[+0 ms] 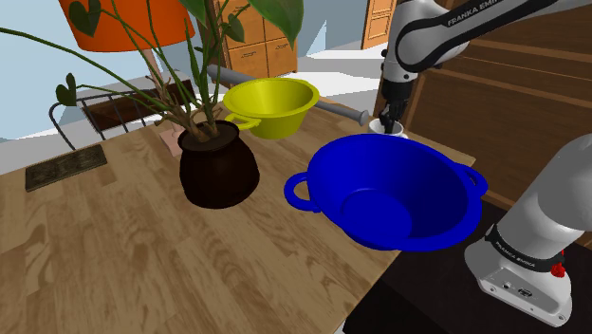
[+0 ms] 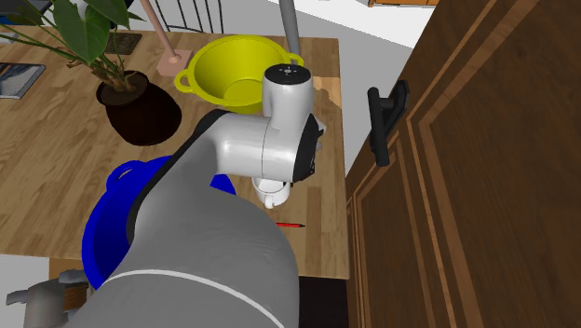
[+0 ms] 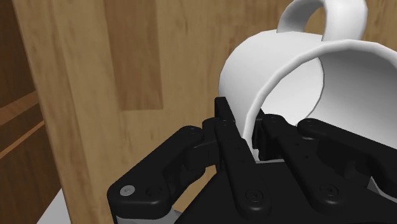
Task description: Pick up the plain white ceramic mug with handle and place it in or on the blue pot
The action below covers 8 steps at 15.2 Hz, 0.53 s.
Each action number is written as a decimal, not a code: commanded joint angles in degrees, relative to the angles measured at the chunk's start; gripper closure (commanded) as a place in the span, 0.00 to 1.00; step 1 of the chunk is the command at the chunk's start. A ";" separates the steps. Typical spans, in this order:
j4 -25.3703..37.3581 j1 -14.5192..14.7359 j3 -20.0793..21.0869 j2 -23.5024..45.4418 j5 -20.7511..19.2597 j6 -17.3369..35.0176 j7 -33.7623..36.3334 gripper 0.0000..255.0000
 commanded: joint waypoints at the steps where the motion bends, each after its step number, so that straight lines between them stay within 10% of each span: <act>1: 0.61 0.02 0.06 -0.70 0.01 -1.32 0.05 1.00; 8: 4.21 0.03 0.17 -2.97 0.02 -7.18 0.05 1.00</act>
